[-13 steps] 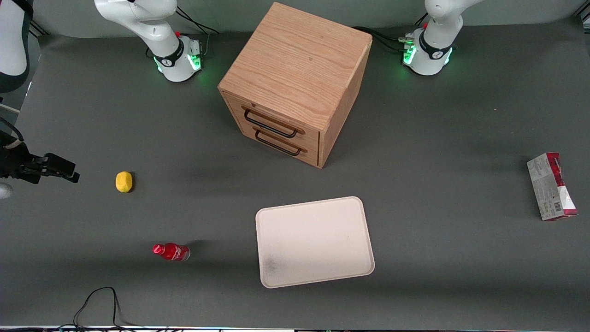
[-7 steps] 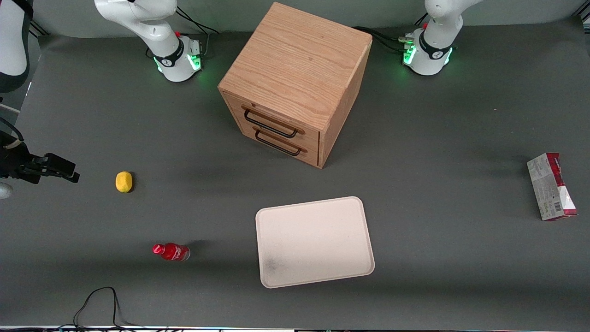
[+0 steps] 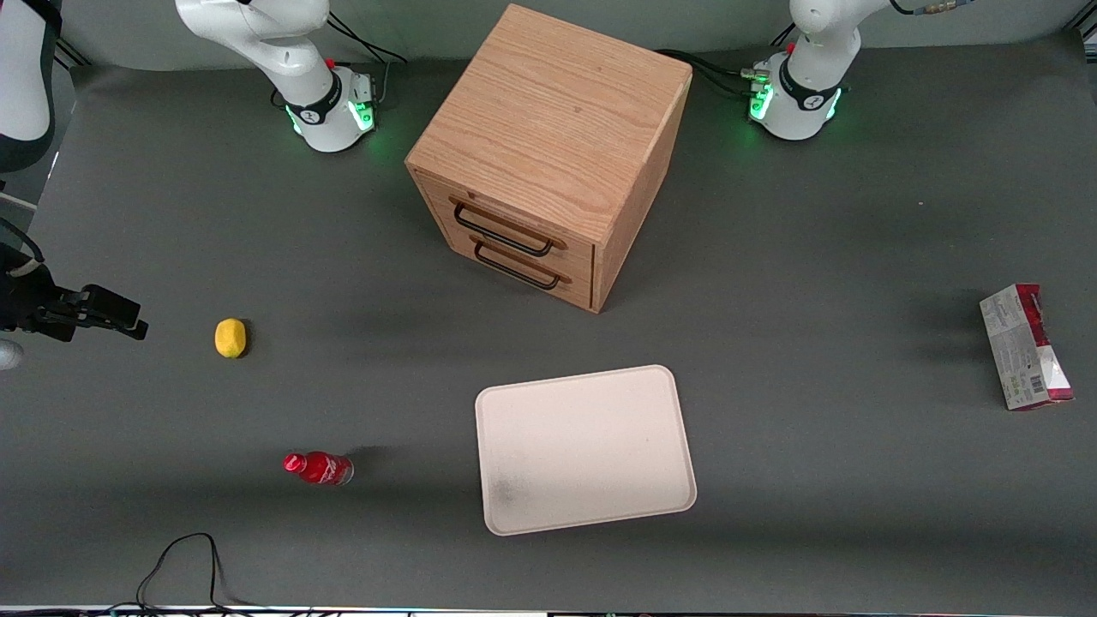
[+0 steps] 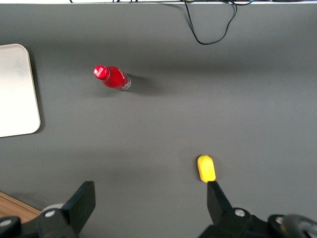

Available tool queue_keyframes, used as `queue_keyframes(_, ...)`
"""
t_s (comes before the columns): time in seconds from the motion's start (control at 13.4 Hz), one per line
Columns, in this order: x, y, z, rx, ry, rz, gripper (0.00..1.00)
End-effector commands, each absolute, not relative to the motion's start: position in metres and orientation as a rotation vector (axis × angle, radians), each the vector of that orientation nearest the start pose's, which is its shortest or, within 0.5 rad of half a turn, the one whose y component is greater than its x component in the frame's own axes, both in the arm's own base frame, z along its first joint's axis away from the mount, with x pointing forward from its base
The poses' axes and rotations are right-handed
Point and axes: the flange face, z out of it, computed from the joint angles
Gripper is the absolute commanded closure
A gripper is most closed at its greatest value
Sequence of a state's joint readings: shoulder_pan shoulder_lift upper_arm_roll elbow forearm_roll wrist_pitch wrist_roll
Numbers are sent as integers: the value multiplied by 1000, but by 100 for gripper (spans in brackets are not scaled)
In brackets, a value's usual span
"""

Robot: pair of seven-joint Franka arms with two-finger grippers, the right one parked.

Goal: Place red cookie box on tray
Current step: 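Lower the open left gripper around the cookie box and close it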

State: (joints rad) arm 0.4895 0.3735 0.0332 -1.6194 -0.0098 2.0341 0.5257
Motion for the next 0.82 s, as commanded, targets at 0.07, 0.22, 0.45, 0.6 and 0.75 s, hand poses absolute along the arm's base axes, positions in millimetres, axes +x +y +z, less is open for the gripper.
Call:
queue_keyframes(0.07, 584, 323, 378, -3108, -74, -107, 0)
queue_keyframes(0.22, 589, 316, 353, -3105, -75, -115, 0)
queue_keyframes(0.45, 592, 316, 323, -3112, -88, -130, 0)
queue_keyframes(0.6, 592, 314, 303, -3118, -105, -147, 0)
queue_keyframes(0.75, 593, 309, 283, -3120, -100, -149, 0)
